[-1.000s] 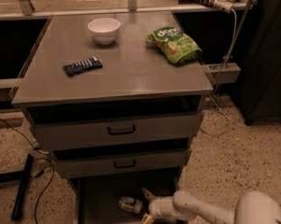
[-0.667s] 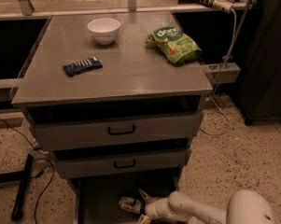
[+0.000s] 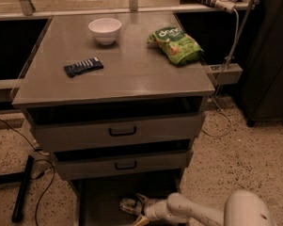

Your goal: Pick 7up can from bottom drawer and place on counter

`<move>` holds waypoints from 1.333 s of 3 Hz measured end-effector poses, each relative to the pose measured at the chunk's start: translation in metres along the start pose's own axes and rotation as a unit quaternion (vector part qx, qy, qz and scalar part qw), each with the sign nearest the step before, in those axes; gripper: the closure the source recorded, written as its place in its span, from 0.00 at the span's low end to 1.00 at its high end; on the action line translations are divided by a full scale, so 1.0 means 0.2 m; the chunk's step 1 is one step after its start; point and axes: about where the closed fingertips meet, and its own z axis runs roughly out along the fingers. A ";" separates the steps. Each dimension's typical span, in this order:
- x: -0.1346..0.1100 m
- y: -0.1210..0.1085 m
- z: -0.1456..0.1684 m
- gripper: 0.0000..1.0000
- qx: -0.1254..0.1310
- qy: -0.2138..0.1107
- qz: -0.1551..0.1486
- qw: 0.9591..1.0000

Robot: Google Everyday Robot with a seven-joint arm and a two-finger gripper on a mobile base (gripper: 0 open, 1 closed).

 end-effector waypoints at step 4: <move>0.00 0.03 -0.01 1.00 -0.009 0.005 0.002 1.000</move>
Offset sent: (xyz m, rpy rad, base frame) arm 0.0000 0.0000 0.0000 0.0000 0.0000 0.0000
